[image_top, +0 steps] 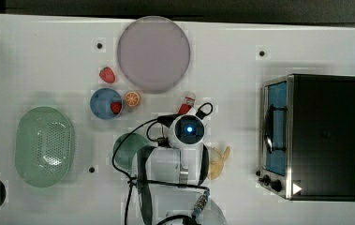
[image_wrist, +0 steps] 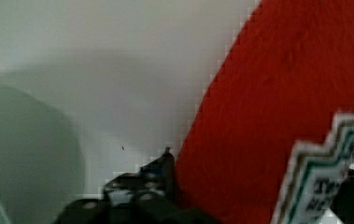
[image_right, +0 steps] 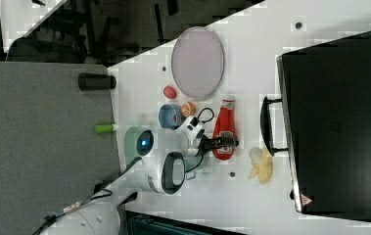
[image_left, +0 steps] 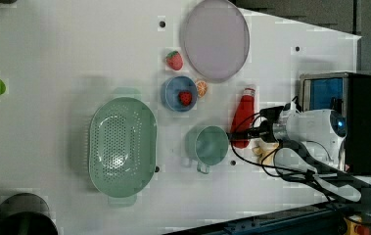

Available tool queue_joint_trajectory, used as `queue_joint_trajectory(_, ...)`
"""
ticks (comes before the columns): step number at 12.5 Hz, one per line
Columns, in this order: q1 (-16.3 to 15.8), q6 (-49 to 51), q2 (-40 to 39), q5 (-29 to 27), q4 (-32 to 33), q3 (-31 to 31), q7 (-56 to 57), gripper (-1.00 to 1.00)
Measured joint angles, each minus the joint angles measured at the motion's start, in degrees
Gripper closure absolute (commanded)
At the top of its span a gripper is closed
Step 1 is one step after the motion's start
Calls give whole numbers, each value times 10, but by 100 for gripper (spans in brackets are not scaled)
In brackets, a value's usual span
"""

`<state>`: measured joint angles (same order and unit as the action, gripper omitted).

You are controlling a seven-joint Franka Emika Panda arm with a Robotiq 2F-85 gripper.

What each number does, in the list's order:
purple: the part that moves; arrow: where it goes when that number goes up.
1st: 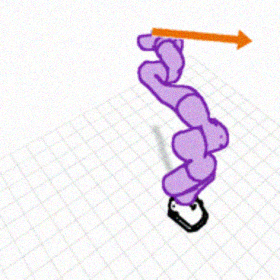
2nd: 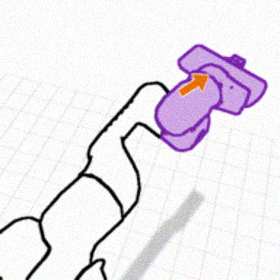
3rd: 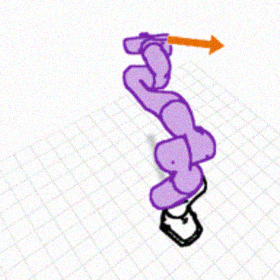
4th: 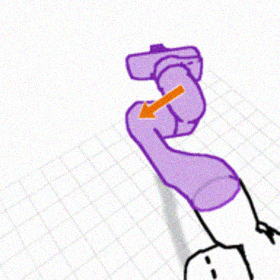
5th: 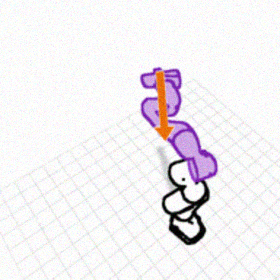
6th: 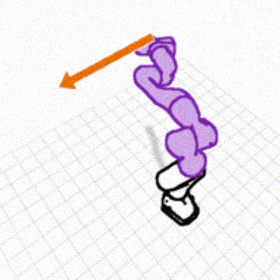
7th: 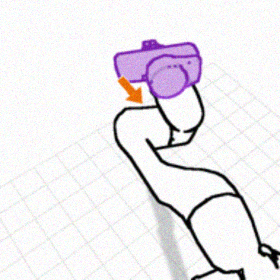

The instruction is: Pick Ketchup from the table and place it in strainer.

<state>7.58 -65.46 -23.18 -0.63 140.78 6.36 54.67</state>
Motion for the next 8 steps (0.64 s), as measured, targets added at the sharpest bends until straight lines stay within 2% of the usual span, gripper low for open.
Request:
queue_joint_trajectory(1,0,0,3,0,1,-1,0,-26)
queue_joint_trajectory(5,-3,-3,25,-3,-10,0,1,-26)
queue_joint_trajectory(8,-1,41,86,2,-6,-4,1,-26)
